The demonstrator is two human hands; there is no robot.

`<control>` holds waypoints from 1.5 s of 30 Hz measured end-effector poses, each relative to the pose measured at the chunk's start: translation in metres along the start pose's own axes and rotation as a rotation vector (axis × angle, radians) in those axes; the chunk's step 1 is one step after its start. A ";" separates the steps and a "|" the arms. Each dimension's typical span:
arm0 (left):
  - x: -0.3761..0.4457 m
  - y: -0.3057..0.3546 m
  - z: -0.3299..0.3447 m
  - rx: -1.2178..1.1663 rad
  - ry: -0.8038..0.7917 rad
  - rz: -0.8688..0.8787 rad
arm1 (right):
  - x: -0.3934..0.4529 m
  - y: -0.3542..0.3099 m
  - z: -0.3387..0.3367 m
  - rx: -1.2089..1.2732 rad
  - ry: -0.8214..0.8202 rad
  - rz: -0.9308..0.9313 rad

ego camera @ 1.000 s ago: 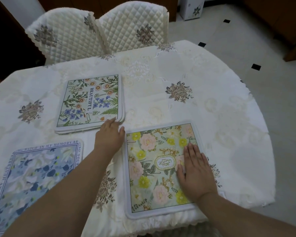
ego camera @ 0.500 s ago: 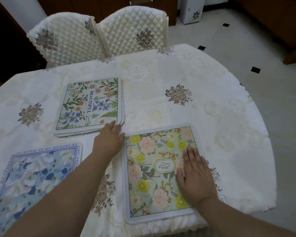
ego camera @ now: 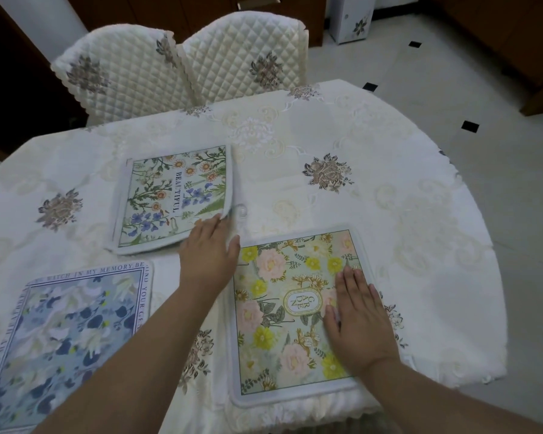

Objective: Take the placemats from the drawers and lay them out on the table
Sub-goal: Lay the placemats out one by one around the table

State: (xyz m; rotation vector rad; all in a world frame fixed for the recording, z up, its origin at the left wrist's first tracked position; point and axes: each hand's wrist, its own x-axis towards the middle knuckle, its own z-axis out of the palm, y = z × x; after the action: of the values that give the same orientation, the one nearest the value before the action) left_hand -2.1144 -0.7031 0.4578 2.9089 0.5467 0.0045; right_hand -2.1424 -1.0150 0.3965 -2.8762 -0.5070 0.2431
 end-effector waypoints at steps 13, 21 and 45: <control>-0.168 0.106 0.024 -0.130 -0.212 0.280 | 0.000 -0.002 -0.045 0.751 0.019 0.088; -0.202 0.138 0.004 -0.126 -0.180 0.434 | 0.011 -0.016 -0.084 1.068 -0.352 0.318; -0.179 0.129 -0.145 -1.092 -0.389 -0.166 | -0.084 0.083 -0.250 1.040 -0.182 0.204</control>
State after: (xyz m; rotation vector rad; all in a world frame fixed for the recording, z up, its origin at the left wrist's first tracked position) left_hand -2.2399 -0.8603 0.6286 1.7396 0.4901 -0.2085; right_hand -2.1446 -1.1650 0.6288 -1.8829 -0.0507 0.5932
